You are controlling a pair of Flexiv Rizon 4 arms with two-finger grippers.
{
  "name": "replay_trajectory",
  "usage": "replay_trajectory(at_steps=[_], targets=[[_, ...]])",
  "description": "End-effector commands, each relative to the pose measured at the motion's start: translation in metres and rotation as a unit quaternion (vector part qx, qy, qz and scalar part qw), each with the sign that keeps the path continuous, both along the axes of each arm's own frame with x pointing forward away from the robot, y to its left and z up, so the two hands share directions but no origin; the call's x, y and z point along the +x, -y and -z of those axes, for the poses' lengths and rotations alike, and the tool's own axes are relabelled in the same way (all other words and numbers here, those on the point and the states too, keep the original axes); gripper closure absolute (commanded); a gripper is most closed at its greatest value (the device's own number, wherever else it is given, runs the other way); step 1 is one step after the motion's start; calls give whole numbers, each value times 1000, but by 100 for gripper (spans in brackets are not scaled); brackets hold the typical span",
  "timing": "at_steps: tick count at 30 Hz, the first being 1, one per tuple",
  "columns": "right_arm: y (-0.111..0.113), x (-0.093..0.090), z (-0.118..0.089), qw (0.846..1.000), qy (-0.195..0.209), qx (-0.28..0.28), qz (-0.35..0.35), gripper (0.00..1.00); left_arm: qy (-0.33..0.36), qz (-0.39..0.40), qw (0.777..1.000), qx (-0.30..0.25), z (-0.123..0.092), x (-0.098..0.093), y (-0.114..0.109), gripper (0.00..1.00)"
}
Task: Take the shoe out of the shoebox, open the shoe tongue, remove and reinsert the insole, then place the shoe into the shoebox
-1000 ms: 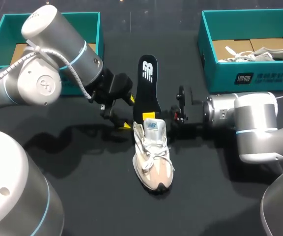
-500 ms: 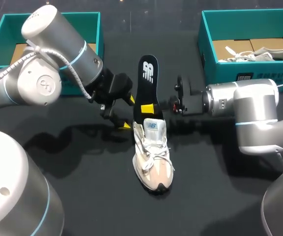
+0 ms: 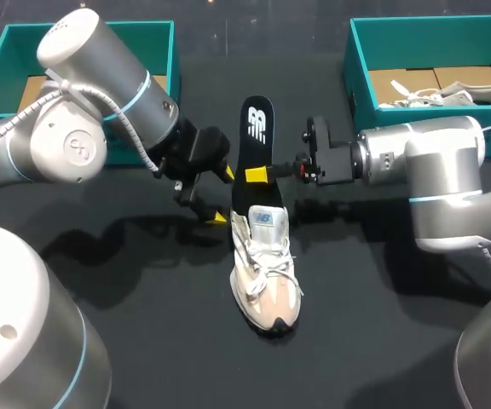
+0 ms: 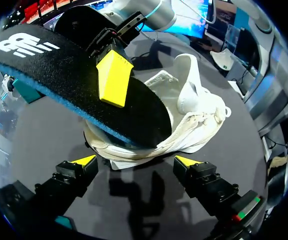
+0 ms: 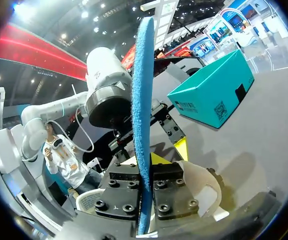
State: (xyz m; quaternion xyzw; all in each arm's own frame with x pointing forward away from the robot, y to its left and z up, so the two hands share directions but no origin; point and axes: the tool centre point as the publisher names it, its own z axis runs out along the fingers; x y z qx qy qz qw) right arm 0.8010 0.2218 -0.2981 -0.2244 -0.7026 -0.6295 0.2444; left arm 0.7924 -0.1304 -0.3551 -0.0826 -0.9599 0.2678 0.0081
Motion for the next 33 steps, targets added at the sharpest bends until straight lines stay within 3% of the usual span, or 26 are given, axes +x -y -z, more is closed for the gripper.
replay_trajectory(at_steps=[1, 13, 23, 25, 26, 33], targets=[[-2, -4, 14, 1000, -11, -1, 2, 100, 1, 0, 1000, 0, 1, -1, 0, 0], [2, -31, 36, 998, -47, -11, 29, 100, 1, 0, 1000, 0, 1, -1, 0, 0], [0, -38, 34, 998, -52, -24, 37, 100, 1, 0, 1000, 0, 1, -1, 0, 0], [-2, -36, 29, 998, -43, -25, 35, 74, 1, 0, 1000, 0, 1, -1, 0, 0], [-3, -35, 27, 998, -39, -26, 34, 70, 1, 0, 1000, 0, 1, -1, 0, 0], [-4, -27, 12, 999, -15, -30, 29, 70, 1, 0, 1000, 0, 1, -1, 0, 0]])
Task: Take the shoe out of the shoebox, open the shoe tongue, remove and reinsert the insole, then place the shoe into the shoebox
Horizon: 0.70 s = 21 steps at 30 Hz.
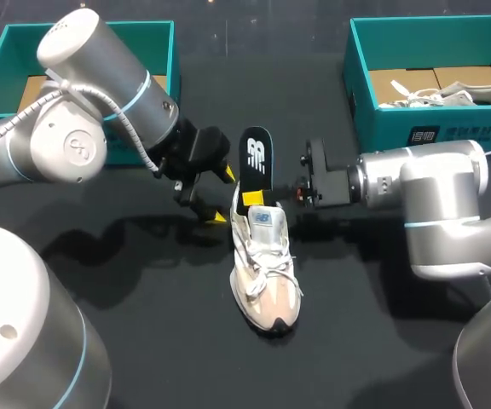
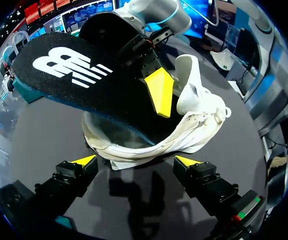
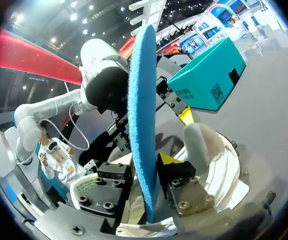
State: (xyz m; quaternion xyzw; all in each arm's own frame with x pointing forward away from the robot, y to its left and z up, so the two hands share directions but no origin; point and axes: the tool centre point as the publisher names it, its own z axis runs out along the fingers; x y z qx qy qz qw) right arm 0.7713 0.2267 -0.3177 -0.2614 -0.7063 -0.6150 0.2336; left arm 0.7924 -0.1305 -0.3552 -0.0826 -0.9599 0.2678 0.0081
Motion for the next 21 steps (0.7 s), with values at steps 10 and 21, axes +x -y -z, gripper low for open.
replay_trajectory(at_steps=[10, 21], targets=[[9, 22, -17, 1000, 17, -4, 2, 72, 1, 0, 1000, 0, 1, -1, 0, 0], [2, 22, -2, 1000, -12, -5, -11, 100, 1, 0, 1000, 0, 1, -1, 0, 0]])
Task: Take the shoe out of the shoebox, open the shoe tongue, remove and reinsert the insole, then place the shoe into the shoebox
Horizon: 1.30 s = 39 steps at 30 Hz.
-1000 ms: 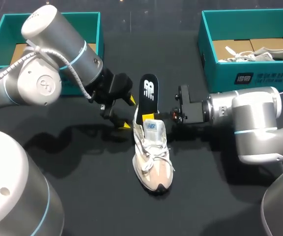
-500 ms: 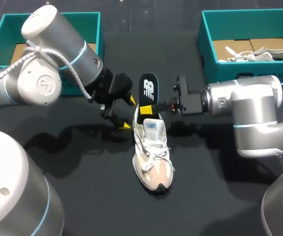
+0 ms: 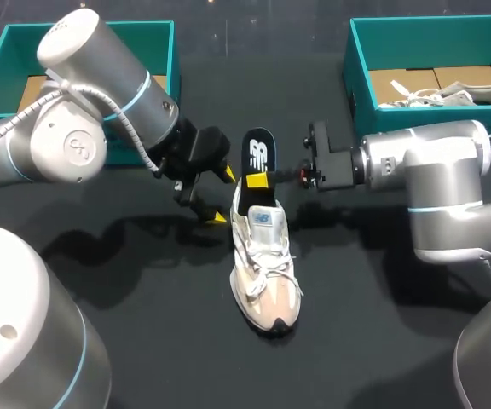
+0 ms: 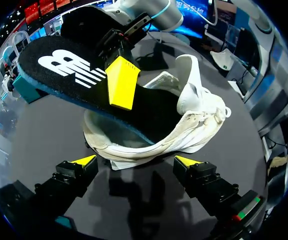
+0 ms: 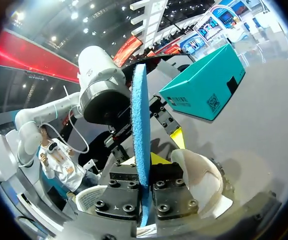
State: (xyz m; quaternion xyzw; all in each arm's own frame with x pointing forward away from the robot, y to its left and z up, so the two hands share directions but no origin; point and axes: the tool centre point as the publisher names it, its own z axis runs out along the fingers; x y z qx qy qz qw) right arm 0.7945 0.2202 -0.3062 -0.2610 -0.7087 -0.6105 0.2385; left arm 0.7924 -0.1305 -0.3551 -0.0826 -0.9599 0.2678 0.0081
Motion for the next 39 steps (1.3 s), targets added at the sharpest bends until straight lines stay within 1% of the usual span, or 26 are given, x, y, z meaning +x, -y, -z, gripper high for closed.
replay_trajectory(at_steps=[1, 10, 13, 16, 17, 18, 20, 21, 23, 25, 28, 32, 34, 36, 37, 38, 39], targets=[[-5, -3, 12, 1000, -12, -1, -6, 100, 1, 0, 1000, 0, 1, -1, 0, 0], [-4, -30, 31, 999, -47, -12, 5, 100, 1, 0, 1000, 0, 1, -1, 0, 0], [-4, -36, 31, 999, -47, -10, 9, 100, 1, 0, 1000, 0, 1, -1, 0, 0], [-5, -36, 25, 999, -36, -13, 12, 100, 1, 0, 1000, 0, 1, -1, 0, 0], [-6, -35, 22, 999, -30, -12, 11, 97, 1, 0, 1000, 0, 1, -1, 0, 0], [-7, -34, 18, 1000, -24, -14, 9, 86, 1, 0, 1000, 0, 1, -1, 0, 0], [-9, -31, 11, 1000, -12, -17, 6, 73, 1, 0, 1000, 0, 1, -1, 0, 0], [-9, -29, 8, 1000, -6, -19, 5, 71, 1, 0, 1000, 0, 1, -1, 0, 0], [-9, -26, 1, 1000, 4, -25, 6, 72, 1, 0, 1000, 0, 1, -1, 0, 0], [-7, -23, -4, 999, 12, -30, 7, 76, 1, 0, 1000, 0, 1, -1, 0, 0], [-4, -18, -9, 999, 18, -34, 11, 77, 1, 0, 1000, 0, 1, -1, 0, 0], [2, -8, -9, 999, 16, -35, 15, 78, 1, 0, 1000, 0, 1, -1, 0, 0], [3, -4, -7, 999, 13, -34, 16, 76, 1, 0, 1000, 0, 1, -1, 0, 0], [3, -1, -6, 999, 11, -32, 14, 79, 1, 0, 1000, 0, 1, -1, 0, 0], [2, 0, -5, 999, 7, -29, 11, 83, 1, 0, 1000, 0, 1, -1, 0, 0], [1, 1, -3, 1000, 4, -26, 8, 96, 1, 0, 1000, 0, 1, -1, 0, 0], [0, 2, -1, 1000, -2, -25, 5, 100, 1, 0, 1000, 0, 1, -1, 0, 0]])
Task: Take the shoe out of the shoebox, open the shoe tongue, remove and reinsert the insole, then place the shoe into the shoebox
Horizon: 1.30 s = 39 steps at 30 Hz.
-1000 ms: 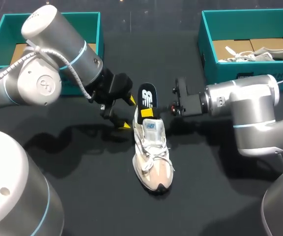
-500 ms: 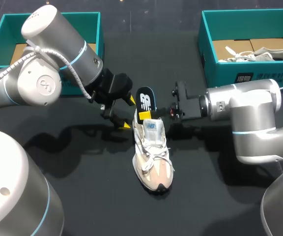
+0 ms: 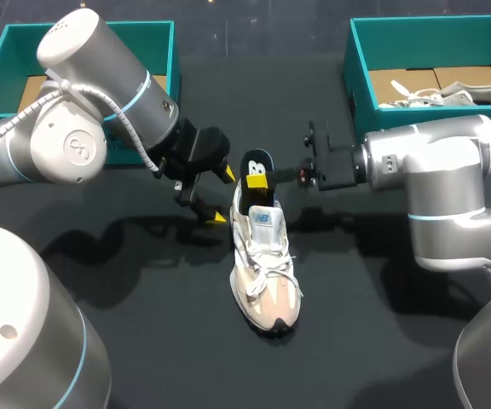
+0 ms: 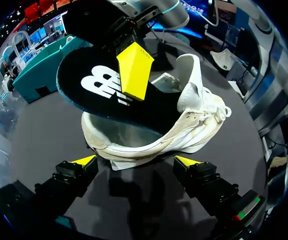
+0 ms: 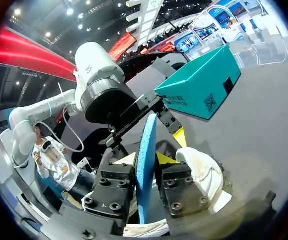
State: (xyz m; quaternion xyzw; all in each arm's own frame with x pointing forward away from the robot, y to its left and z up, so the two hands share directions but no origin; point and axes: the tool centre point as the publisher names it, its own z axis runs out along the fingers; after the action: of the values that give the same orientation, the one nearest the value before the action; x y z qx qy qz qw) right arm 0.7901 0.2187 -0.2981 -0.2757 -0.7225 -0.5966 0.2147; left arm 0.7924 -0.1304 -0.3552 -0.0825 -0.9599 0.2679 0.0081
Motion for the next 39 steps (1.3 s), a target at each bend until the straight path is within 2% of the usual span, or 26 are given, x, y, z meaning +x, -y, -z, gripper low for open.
replay_trajectory(at_steps=[1, 5, 11, 17, 21, 23, 27, 34, 36, 37, 38, 39], targets=[[-3, 7, 10, 1000, -15, 4, -15, 100, 1, 0, 1000, 0, 1, -1, 0, 0], [-8, 2, 21, 999, -36, 13, -26, 100, 1, 0, 1000, 0, 1, -1, 0, 0], [-9, -19, 37, 998, -61, 21, -21, 100, 1, 0, 1000, 0, 1, -1, 0, 0], [-5, -34, 37, 997, -69, 17, -10, 100, 1, 0, 1000, 0, 1, -1, 0, 0], [-5, -33, 30, 998, -61, 13, -10, 100, 1, 0, 1000, 0, 1, -1, 0, 0], [-6, -30, 25, 999, -52, 11, -12, 79, 1, 0, 1000, 0, 1, -1, 0, 0], [-5, -24, 15, 999, -36, 4, -16, 69, 1, 0, 1000, 0, 1, -1, 0, 0], [6, -9, 12, 1000, -27, 0, -5, 75, 1, 0, 1000, 0, 1, -1, 0, 0], [7, -6, 12, 1000, -27, 5, -5, 83, 1, 0, 1000, 0, 1, -1, 0, 0], [7, -4, 12, 1000, -27, 8, -7, 95, 1, 0, 1000, 0, 1, -1, 0, 0], [7, -2, 13, 1000, -28, 9, -8, 100, 1, 0, 1000, 0, 1, -1, 0, 0], [6, 0, 15, 999, -31, 10, -9, 100, 1, 0, 1000, 0, 1, -1, 0, 0]])
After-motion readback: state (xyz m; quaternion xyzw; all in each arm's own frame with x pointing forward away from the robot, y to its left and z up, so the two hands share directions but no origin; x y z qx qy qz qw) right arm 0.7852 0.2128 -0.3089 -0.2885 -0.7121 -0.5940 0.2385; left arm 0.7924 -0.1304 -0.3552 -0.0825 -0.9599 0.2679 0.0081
